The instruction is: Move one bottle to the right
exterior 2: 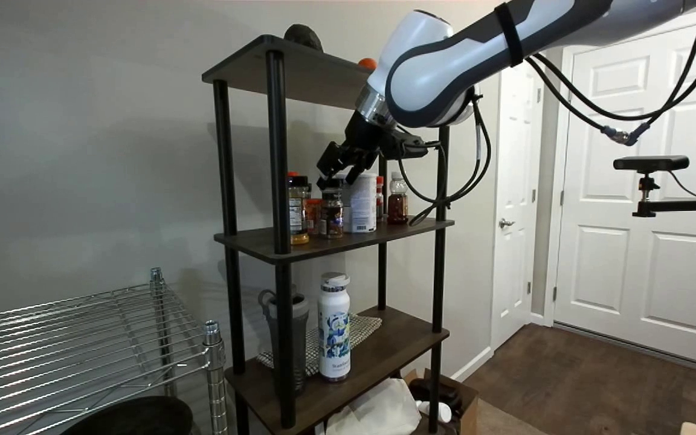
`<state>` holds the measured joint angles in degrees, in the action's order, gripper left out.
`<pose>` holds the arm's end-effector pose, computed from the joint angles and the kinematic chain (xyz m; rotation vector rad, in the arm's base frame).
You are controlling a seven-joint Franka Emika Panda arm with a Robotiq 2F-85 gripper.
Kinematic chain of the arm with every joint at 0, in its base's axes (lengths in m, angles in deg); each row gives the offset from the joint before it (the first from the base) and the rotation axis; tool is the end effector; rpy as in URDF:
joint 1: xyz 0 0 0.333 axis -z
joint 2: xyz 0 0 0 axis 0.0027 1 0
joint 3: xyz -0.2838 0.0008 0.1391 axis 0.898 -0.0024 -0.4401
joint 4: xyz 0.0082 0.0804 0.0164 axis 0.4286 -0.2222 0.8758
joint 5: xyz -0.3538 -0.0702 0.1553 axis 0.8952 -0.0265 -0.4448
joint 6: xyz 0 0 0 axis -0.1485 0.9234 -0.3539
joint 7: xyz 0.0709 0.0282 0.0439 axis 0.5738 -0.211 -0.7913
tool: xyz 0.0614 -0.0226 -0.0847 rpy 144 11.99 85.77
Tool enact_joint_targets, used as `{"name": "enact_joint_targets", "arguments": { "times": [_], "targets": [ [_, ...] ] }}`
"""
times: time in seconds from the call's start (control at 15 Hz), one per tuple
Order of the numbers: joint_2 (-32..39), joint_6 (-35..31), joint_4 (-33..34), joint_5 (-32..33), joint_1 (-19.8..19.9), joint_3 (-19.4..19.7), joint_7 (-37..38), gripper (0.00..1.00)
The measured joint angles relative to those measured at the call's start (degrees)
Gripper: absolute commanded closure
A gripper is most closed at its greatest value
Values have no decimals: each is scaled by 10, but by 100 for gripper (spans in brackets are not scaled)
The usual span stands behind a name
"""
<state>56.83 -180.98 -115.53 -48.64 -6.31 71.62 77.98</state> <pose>0.5561 0.1213 0.5819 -2.9115 -0.3239 -1.1227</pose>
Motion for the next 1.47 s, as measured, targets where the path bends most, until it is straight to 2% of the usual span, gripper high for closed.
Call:
{"name": "enact_joint_targets", "arguments": {
  "times": [0.4,1.07,1.47],
  "targets": [
    [10,-4,22,7,0,-10,32,0],
    [68,-4,70,86,6,-5,112,0],
    [76,-4,72,92,6,-1,118,0]
  ]
}}
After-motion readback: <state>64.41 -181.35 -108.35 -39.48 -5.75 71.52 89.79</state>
